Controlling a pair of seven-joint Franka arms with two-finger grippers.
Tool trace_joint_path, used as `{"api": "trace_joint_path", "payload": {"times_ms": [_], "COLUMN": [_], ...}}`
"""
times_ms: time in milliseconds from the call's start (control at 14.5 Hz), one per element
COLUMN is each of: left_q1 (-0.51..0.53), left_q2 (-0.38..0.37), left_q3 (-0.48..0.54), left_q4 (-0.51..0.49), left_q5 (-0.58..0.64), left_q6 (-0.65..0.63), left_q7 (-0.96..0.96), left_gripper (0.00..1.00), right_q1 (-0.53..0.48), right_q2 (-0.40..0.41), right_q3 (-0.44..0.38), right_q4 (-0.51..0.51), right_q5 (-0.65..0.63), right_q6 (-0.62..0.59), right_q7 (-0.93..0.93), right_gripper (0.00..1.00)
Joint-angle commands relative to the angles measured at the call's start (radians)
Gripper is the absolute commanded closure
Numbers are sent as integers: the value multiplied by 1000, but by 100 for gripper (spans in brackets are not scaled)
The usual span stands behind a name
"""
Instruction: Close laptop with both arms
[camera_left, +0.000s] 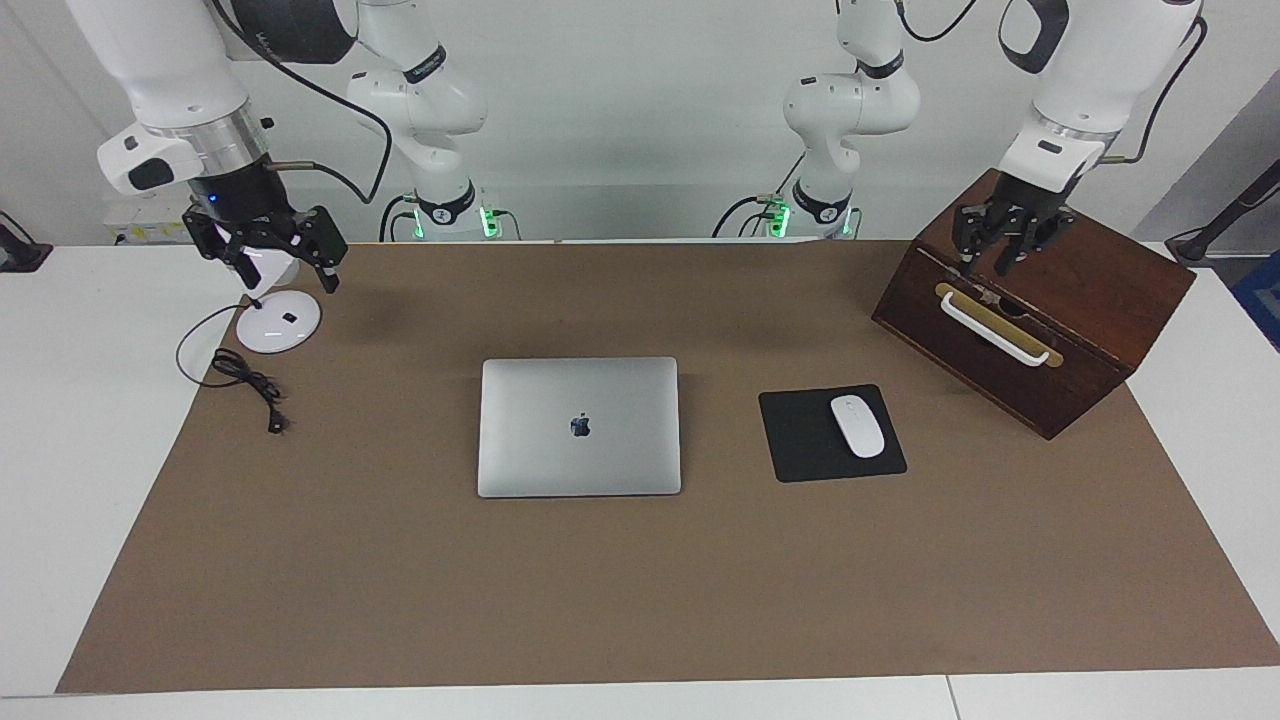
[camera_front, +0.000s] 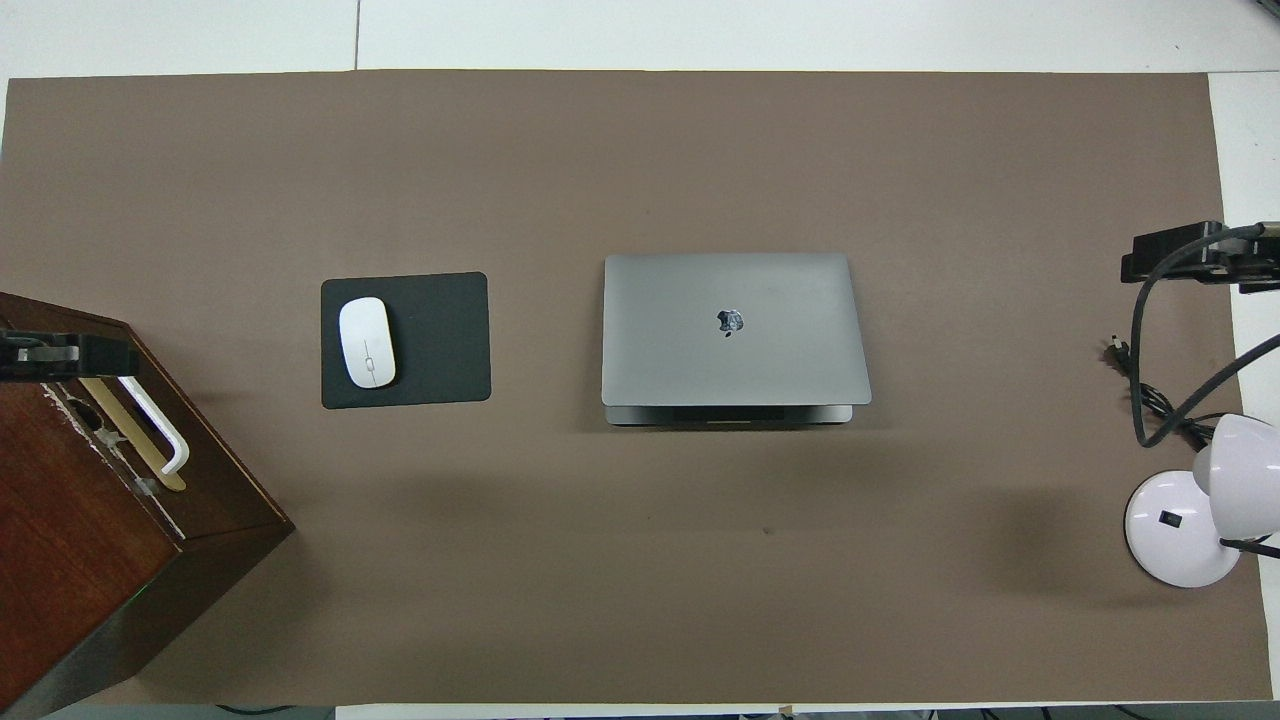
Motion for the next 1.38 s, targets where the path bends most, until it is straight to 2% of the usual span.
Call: {"api": "trace_joint_path", "payload": {"times_ms": [0,276,759,1310], "left_q1": [4,5,10,5], "left_q2": [5,18,139,143], "left_q3": [-6,-6,-3,-8], "left_q4": [15,35,196,181], "left_q5": [16,-10,-15,-12], "left_q6": [22,23,-37,-40], "left_q7": [-6,-16,-23,-21], "left_gripper": [0,0,0,0], "right_q1": [-24,-37,-41,-47], "right_q2": [-18,-18,-28,-28], "right_q3": [9,9,9,8], "right_q4": [-24,-24,-24,-13], "right_q5": [-8,-9,-8,-9], "right_q6": [-10,-10,-24,-22], "right_q7": [-35,-39,-58,-62], "right_gripper": [0,0,0,0]}}
